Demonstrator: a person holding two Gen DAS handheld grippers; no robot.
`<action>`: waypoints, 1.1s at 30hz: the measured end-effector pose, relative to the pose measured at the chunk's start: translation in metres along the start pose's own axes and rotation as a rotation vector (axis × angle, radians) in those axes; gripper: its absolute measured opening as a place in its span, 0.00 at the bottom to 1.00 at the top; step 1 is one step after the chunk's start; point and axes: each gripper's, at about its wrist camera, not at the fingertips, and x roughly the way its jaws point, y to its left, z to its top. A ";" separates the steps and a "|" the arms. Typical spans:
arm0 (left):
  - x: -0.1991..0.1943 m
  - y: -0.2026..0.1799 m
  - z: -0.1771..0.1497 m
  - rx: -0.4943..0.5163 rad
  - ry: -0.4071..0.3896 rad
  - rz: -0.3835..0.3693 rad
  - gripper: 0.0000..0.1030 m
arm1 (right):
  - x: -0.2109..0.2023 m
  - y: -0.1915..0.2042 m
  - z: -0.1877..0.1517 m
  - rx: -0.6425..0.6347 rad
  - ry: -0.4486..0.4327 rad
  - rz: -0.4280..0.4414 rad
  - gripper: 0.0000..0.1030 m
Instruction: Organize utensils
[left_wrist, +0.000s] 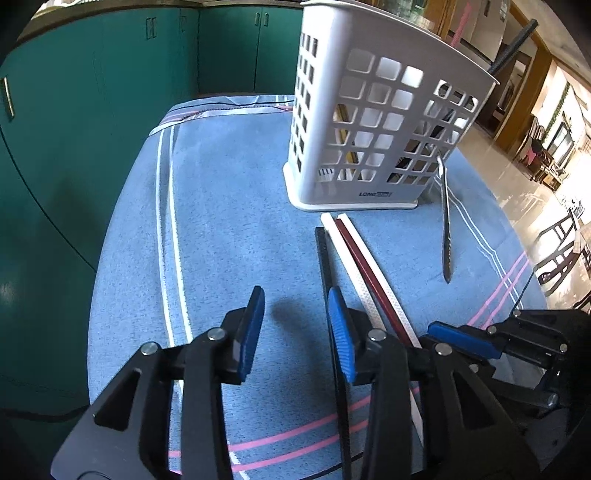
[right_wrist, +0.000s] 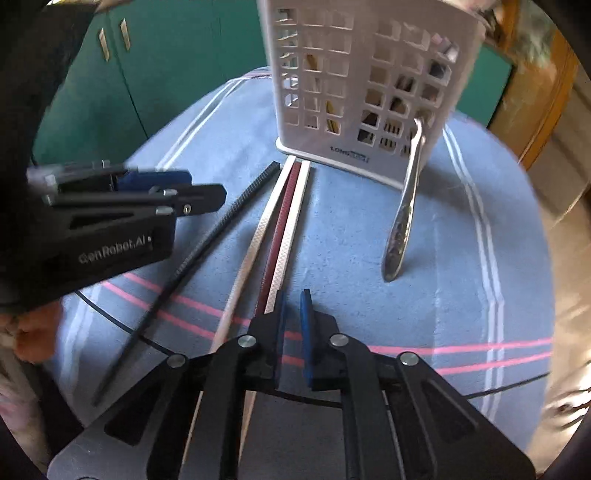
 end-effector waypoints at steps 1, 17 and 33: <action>-0.001 0.001 0.000 -0.003 -0.001 -0.002 0.35 | -0.001 -0.005 0.002 0.030 -0.020 0.027 0.10; 0.001 -0.005 0.001 0.009 0.002 -0.011 0.35 | 0.011 -0.004 0.005 0.079 -0.021 0.047 0.11; 0.006 -0.012 0.000 0.020 0.011 -0.008 0.37 | -0.020 -0.042 -0.011 0.170 -0.060 0.020 0.13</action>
